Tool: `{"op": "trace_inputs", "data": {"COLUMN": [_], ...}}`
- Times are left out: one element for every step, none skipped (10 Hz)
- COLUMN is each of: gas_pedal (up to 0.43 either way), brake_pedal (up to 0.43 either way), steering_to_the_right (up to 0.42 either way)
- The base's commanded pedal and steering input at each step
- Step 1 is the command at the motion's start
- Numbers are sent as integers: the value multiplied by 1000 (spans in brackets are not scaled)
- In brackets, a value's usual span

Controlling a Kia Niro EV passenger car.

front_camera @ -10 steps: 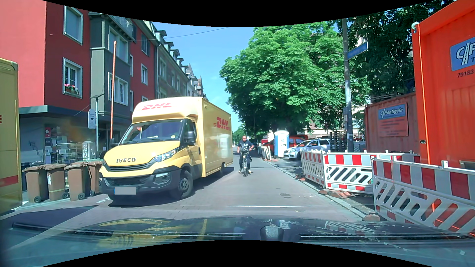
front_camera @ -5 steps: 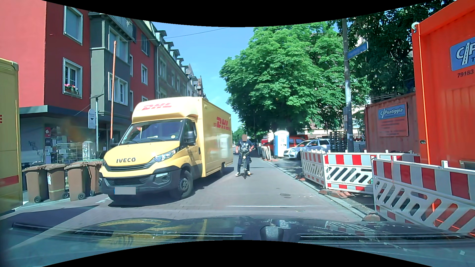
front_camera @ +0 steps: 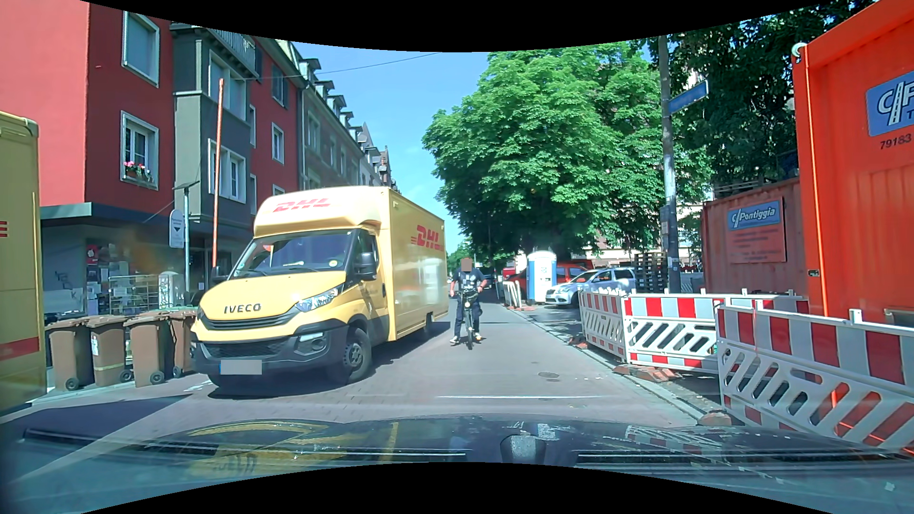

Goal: Follow the waypoints while adhering to traffic rules and regulations

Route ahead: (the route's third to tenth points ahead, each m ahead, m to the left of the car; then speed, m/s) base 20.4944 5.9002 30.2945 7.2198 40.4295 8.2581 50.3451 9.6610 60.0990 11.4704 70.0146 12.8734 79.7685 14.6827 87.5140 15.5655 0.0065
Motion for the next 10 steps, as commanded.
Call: {"op": "trace_inputs", "data": {"gas_pedal": [0,0,0,0,0,0,0,0,0,0], "brake_pedal": [226,226,226,226,226,226,226,226,226,226], "steering_to_the_right": [314,314,314,314,314,314,314,314,314,314]}}
